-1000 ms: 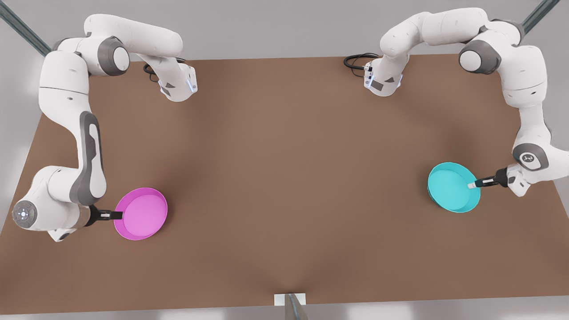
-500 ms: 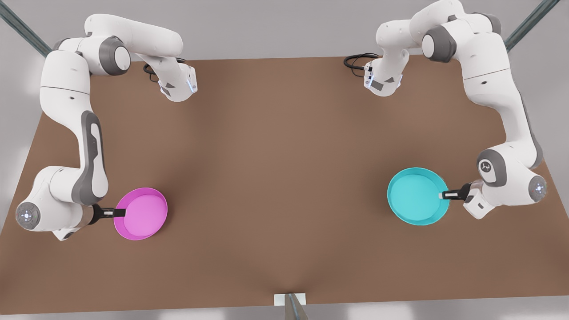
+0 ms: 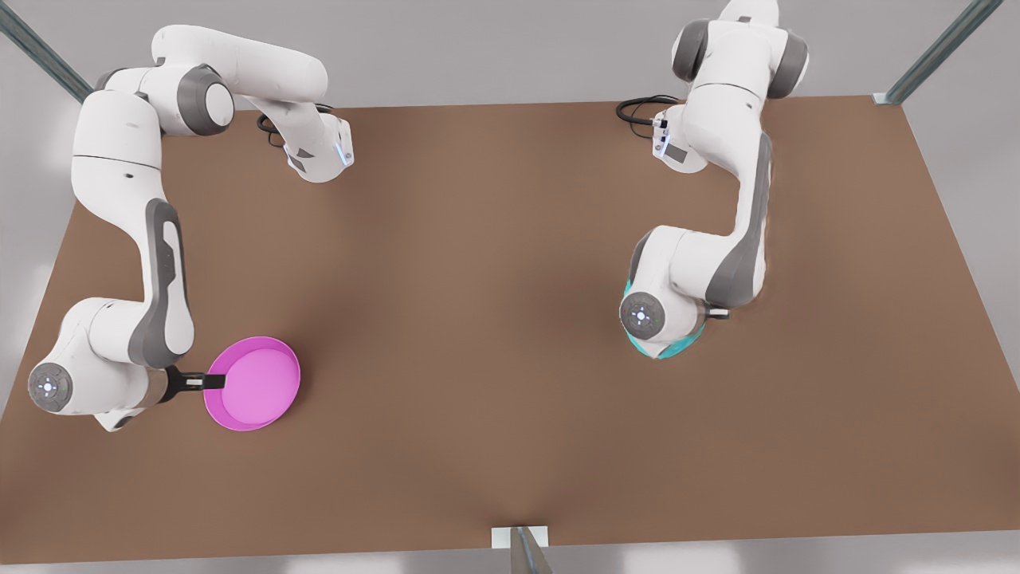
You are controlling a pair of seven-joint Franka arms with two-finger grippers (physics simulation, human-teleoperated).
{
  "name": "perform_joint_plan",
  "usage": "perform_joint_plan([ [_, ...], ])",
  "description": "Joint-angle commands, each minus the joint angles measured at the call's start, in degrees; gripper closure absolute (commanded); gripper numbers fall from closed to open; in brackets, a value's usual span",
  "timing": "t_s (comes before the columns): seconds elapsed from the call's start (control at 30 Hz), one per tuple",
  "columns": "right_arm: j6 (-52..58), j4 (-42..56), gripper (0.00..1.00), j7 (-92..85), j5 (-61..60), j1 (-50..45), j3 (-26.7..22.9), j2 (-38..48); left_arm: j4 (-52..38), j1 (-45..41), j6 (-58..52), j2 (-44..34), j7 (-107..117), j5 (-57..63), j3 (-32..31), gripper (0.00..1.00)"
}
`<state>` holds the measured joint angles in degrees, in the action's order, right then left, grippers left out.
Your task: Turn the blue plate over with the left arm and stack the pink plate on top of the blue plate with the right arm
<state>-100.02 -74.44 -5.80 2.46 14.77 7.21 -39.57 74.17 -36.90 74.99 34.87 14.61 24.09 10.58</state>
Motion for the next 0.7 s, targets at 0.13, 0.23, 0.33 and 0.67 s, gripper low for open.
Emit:
perform_joint_plan([
  [0.13, 0.0, 0.0, 0.0, 0.0, 0.0, 0.0, 0.0, -0.1, 0.0, -11.2, -7.2, 2.8, 1.7, 19.8, 0.1, 0.79],
  [0.23, -0.1, 0.0, 0.0, -0.2, 0.1, 0.1, 0.0, -0.1, 0.0, -17.4, -11.4, 6.8, 1.9, 29.3, 0.1, 0.79],
  [0.33, -0.1, 0.0, 0.0, -0.3, 0.2, 0.1, 0.0, -0.1, 0.0, -21.5, -14.3, 8.9, 5.5, 31.9, 0.1, 0.79],
  [0.67, -0.2, 0.0, 0.0, -0.6, 0.1, 0.1, 0.0, -0.1, 0.0, -30.5, -18.2, 16.1, 14.0, 37.5, -0.2, 0.79],
])
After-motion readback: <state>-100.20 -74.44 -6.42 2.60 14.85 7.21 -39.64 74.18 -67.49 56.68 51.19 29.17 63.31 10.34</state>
